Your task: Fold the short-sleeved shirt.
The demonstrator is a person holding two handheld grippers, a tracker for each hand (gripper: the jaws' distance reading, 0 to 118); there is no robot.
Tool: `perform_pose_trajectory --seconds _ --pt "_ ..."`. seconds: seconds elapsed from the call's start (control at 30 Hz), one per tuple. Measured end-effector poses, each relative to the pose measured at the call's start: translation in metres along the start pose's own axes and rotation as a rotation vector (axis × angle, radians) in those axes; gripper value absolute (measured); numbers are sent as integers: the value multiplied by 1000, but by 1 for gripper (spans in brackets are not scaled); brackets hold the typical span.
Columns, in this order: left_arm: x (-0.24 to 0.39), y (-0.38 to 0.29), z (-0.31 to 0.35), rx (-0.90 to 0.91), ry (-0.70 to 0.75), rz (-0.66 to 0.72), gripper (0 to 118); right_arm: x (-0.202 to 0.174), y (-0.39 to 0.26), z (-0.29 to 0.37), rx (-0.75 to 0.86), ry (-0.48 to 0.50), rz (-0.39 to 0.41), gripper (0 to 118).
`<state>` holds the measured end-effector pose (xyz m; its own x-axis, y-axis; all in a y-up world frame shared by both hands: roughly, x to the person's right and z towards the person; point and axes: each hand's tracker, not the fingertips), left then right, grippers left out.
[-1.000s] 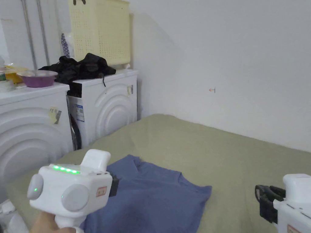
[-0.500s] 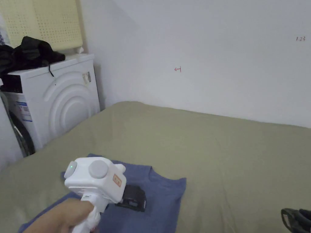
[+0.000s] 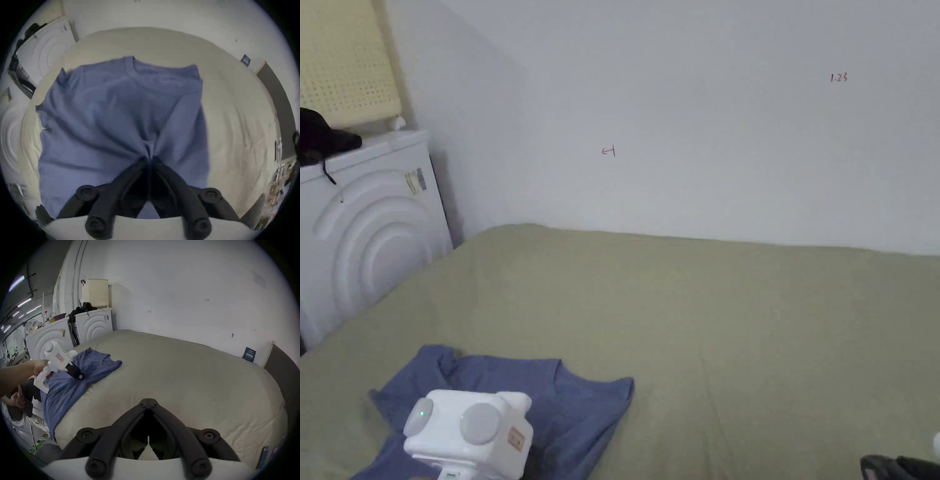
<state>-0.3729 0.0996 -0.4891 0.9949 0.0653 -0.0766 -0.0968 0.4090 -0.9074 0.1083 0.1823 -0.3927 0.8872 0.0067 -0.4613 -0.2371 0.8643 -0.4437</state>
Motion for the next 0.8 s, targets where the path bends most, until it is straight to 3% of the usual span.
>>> perform_pose_trajectory --seconds 0.07,0.17,0.33,0.47,0.57,0.8 --pt "0 8 16 2 -100 104 2 14 1 11 11 -26 -14 0" --pt "35 14 52 94 -84 -39 2 37 0 34 37 -95 -40 0" --pt "108 25 115 261 -315 -121 2 82 -11 79 27 -219 -64 0" --pt "210 36 148 283 -401 -286 2 116 -24 126 38 -297 -132 0" --pt "290 41 154 273 -461 -423 2 136 -32 160 31 -374 -137 0" --pt "458 3 133 153 -654 -676 2 187 -65 219 3 -533 -199 0"
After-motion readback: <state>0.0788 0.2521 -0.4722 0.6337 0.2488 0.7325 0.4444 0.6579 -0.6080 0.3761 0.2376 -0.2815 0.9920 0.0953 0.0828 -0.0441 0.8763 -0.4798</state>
